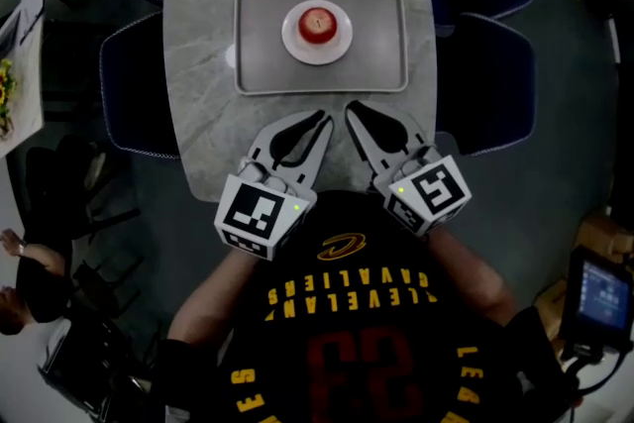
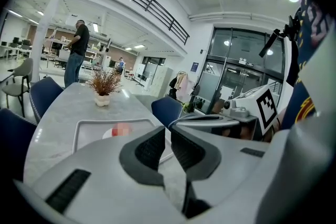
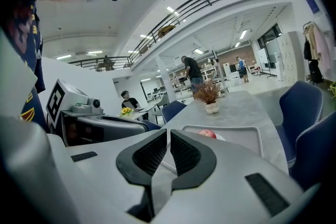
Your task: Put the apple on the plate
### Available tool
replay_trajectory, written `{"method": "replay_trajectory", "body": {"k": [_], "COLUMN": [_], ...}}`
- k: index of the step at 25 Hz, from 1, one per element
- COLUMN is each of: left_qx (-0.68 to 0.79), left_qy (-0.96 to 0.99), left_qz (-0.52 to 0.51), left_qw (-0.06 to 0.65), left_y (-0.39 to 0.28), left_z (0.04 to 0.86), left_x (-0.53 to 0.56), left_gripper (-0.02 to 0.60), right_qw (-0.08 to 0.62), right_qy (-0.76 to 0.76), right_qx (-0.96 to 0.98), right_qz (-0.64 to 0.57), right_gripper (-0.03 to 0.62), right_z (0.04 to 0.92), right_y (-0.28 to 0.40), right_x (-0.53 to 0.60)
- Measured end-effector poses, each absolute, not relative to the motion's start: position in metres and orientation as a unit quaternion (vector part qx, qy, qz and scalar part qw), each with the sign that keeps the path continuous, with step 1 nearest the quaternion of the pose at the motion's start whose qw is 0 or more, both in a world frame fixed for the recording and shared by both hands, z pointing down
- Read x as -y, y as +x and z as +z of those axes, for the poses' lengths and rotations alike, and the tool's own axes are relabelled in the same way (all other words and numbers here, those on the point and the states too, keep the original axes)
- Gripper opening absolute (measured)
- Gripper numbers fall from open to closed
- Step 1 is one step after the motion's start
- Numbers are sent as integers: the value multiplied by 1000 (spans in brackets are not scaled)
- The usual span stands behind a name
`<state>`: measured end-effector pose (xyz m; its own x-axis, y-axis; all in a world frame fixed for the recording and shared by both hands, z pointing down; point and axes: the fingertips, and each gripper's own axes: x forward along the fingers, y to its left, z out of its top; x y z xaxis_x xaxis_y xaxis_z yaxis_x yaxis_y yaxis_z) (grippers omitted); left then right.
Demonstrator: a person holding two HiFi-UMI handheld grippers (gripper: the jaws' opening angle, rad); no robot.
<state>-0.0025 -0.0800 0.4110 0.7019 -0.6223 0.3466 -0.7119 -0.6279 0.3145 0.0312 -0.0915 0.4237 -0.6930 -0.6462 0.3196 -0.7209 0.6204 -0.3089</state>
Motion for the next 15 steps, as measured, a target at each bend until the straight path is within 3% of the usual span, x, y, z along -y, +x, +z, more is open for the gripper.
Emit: {"method": "replay_trajectory", "body": {"k": [15], "left_qx": [380], "left_qy": [893], "left_qz": [107], "left_qw": [215], "left_y": [-4], "left_z": [413], "left_x": [79], "left_gripper": [38], "right_qw": [88], "right_qy": [382], "right_qx": [899], "right_qz": [193], "right_gripper": [29], "right_z": [419], "right_y": [30], "right_x": [91]}}
